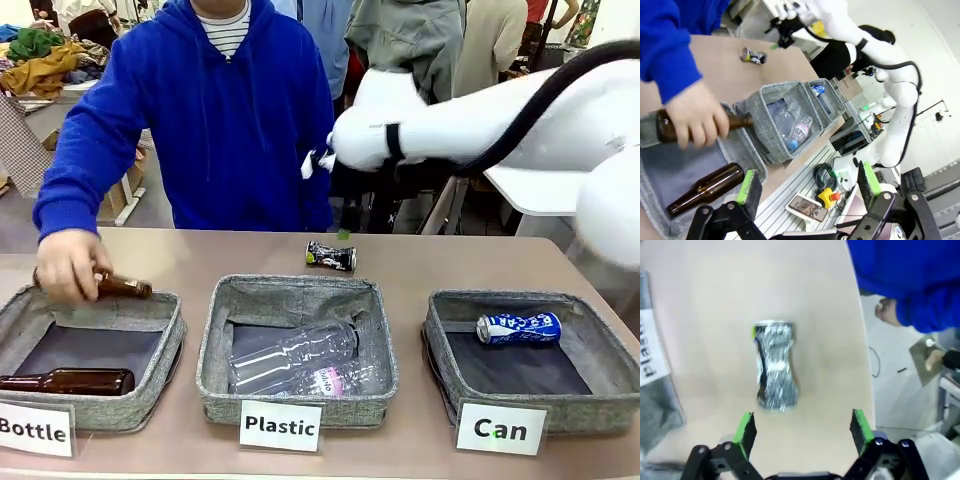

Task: Sort the can waste into the basket.
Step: Pick up the can waste from the table and place it in the right Fabric basket.

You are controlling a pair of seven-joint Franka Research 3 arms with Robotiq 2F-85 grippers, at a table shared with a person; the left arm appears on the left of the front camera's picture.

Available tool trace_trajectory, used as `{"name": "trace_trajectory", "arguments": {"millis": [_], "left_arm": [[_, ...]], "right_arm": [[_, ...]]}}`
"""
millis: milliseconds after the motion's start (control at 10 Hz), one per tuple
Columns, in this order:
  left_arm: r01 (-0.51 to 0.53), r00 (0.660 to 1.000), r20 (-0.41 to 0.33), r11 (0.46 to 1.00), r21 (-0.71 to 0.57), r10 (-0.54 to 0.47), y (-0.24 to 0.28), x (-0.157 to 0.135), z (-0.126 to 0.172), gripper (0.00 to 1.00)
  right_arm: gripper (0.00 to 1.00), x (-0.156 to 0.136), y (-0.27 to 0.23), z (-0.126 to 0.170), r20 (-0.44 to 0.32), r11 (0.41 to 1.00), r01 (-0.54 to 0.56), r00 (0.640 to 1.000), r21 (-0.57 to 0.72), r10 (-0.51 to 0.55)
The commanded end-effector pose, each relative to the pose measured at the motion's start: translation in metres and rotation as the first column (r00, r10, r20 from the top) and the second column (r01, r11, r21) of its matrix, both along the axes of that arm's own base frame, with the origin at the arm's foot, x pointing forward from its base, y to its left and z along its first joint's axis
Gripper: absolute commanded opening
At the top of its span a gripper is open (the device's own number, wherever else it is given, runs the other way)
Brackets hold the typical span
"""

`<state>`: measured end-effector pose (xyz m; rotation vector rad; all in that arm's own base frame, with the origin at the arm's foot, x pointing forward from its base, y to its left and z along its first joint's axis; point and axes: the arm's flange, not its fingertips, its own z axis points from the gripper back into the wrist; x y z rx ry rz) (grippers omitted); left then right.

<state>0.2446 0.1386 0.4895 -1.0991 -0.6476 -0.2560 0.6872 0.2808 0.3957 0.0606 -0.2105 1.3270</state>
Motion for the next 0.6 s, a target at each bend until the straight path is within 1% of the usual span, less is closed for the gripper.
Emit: {"name": "trace_trajectory", "arguments": {"millis": [0,100,300,400,500], "left_arm": [[-0.009,1.0,-0.001,1.0,-0.015,0.009,-0.002,0.0,0.001,1.0],[-0.009,1.0,-0.001,1.0,-0.015,0.009,-0.002,0.0,0.001,1.0],[0.0,1.0,0.001,1.0,0.0,0.0,0.0,0.0,0.0,1.0],[-0.063,0.996,0.048,0.991,-0.118,0.069,0.028,-0.027,0.032,1.0],[-0.117,0.981,0.123,0.961,-0.251,0.152,0.067,-0.053,0.065,1.0]], "right_arm": [[1.0,-0.075,-0.048,0.039,-0.002,0.997,0.012,1.0,0.08,-0.012],[1.0,-0.084,-0.056,0.044,-0.014,0.995,-0.001,1.0,0.1,0.002],[1.0,-0.088,-0.069,0.04,-0.027,0.989,-0.019,0.999,0.143,0.023],[1.0,-0.087,-0.072,0.036,-0.022,0.985,-0.028,0.999,0.168,0.032],[1.0,-0.084,-0.071,0.031,-0.016,0.984,-0.042,0.999,0.173,0.046]]}}
